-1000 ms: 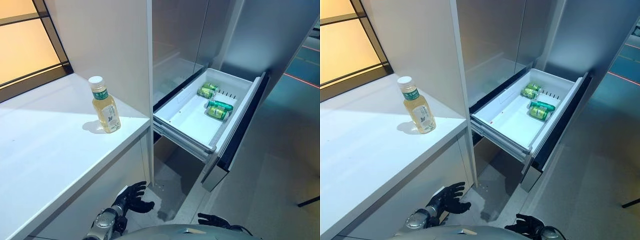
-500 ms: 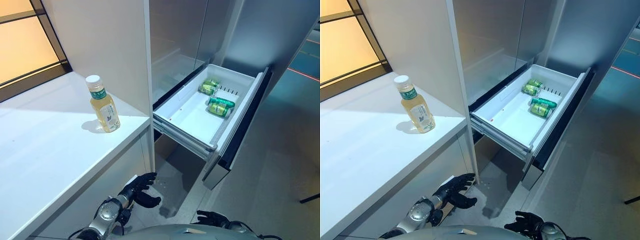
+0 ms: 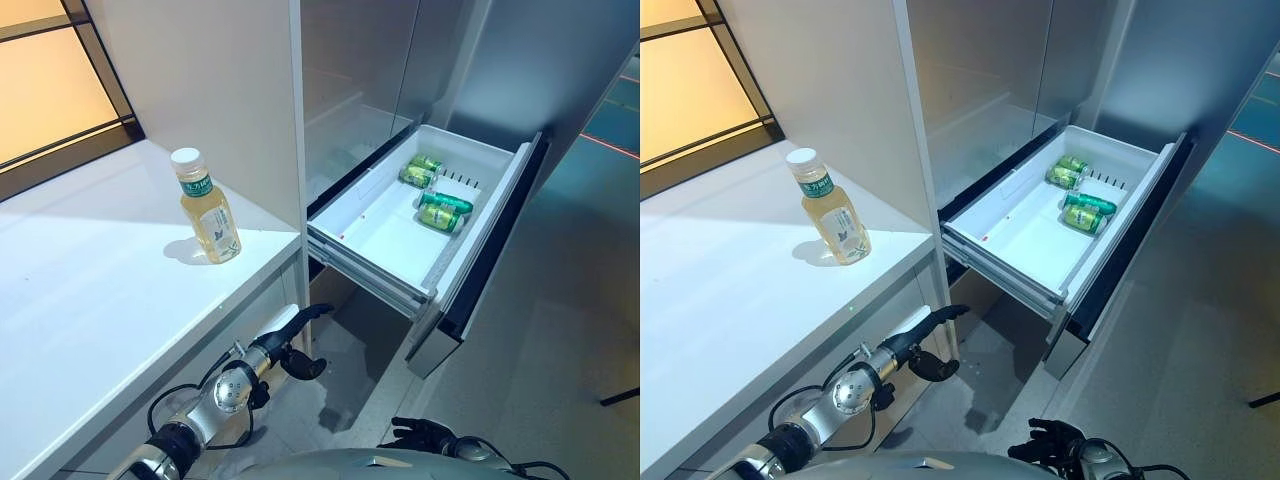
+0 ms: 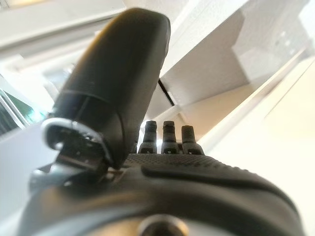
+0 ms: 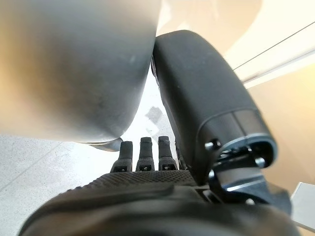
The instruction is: Put drinks into fridge and close the fridge
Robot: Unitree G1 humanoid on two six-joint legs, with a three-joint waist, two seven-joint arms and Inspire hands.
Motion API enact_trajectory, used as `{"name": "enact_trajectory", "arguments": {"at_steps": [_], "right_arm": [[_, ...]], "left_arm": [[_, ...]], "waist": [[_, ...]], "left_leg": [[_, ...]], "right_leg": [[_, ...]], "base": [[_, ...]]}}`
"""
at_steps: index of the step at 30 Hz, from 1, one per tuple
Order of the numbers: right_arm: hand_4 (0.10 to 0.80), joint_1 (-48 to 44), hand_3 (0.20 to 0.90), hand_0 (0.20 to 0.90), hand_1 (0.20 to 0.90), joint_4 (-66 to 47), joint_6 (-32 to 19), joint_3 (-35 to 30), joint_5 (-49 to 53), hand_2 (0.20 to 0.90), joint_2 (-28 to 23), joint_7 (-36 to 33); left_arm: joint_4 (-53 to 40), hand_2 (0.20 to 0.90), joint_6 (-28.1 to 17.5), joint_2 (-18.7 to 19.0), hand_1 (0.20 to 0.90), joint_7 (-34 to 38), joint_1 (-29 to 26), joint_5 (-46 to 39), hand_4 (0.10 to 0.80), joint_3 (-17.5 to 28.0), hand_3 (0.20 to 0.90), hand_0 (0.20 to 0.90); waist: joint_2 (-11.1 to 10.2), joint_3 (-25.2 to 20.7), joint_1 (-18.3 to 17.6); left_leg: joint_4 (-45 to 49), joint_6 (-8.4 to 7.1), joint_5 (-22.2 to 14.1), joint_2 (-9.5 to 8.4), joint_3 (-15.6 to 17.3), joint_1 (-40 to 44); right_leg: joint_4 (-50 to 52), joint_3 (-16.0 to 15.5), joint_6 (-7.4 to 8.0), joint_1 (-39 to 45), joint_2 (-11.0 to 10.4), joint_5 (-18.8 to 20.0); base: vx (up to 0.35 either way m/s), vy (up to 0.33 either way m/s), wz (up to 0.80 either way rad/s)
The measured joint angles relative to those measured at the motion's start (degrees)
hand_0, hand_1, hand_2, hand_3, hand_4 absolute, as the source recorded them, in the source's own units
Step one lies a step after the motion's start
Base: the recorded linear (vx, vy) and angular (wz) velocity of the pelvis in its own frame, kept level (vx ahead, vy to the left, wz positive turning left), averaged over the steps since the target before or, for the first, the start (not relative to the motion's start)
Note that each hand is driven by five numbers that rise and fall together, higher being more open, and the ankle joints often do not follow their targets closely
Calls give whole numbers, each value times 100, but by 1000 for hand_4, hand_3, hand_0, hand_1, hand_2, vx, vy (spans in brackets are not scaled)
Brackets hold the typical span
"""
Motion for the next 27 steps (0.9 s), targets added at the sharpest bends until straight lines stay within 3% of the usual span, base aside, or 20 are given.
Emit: {"name": "enact_trajectory", "arguments": {"at_steps": [8, 19, 27], "right_arm": [[800, 53, 900, 900, 900, -128, 10, 10, -50, 900, -16, -28], [800, 130, 900, 900, 900, -201, -67, 11, -59, 900, -33, -132], [800, 212, 900, 900, 900, -200, -226, 10, -47, 900, -54, -217]], "left_arm": [[-1207, 900, -446, 386, 900, -623, -20, -240, 800, -207, 900, 900], [-2536, 900, -489, 539, 900, -1018, -367, -1427, 800, -191, 900, 900], [-3238, 900, -425, 600, 900, -637, -399, -1694, 800, 330, 900, 900]], "waist": [[9, -3, -13], [24, -13, -25], [55, -31, 27]], "left_leg": [[4, 0, 0, -2, 0, 0], [4, -1, 1, -4, -28, -3], [4, -2, 2, -4, -46, -9]], "right_leg": [[0, 7, 0, -1, -1, 0], [-1, 5, 1, 8, -1, 0], [-25, -8, 1, 10, -2, -1]], "base": [[0, 0, 0], [-3, -2, 0], [-17, -5, 0]]}}
